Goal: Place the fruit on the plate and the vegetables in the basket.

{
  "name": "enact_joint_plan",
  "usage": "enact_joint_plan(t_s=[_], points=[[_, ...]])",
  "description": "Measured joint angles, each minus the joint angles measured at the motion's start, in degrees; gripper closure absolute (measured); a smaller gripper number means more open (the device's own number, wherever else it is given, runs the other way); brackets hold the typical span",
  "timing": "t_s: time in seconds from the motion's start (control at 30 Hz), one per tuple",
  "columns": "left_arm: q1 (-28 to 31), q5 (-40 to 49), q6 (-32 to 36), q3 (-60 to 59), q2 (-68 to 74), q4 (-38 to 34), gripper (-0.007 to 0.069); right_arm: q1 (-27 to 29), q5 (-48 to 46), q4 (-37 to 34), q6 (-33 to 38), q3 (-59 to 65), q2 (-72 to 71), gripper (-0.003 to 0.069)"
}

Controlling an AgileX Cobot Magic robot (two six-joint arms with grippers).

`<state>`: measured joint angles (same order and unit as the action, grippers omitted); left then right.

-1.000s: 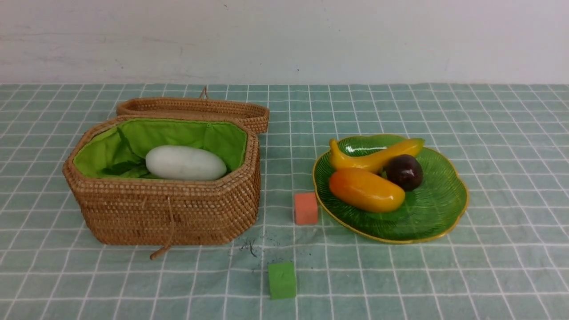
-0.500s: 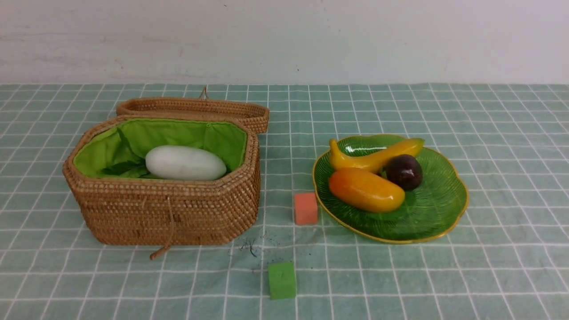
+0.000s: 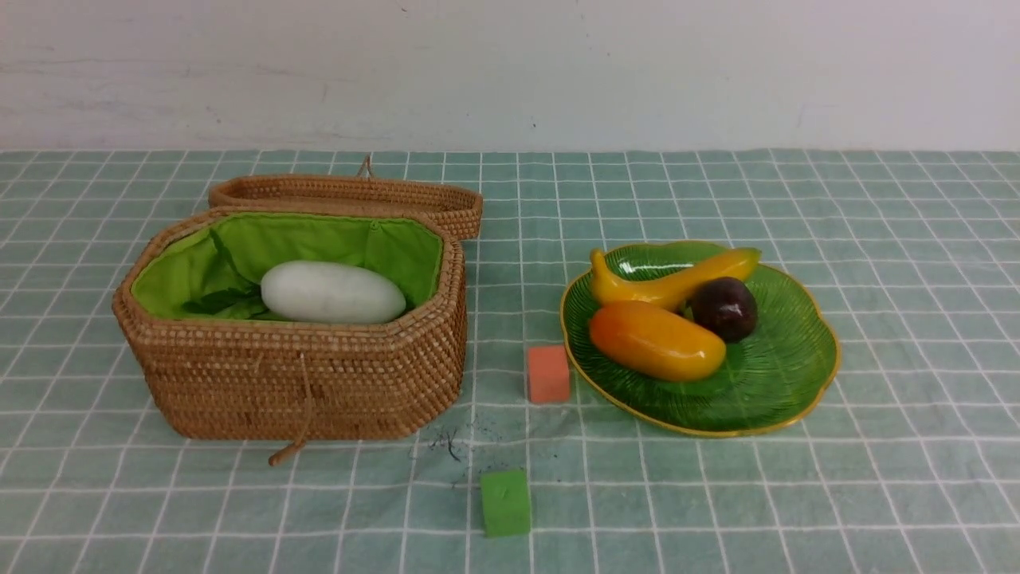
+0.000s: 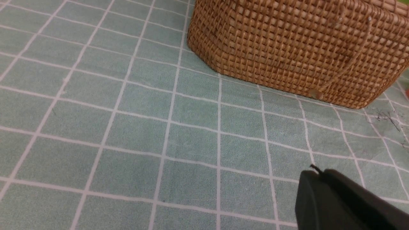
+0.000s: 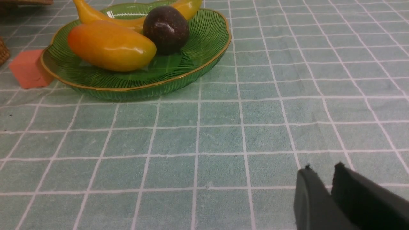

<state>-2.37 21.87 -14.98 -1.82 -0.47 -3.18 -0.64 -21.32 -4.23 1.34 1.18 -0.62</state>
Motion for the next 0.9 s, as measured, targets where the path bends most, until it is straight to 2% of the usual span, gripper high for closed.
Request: enact_joint_plan(t_s=[0.9], points=[[0.0, 0.0, 0.0, 0.0, 0.0, 0.0, 0.0618, 0.0, 0.0, 0.0, 0.0, 0.0, 0.0, 0.0524]])
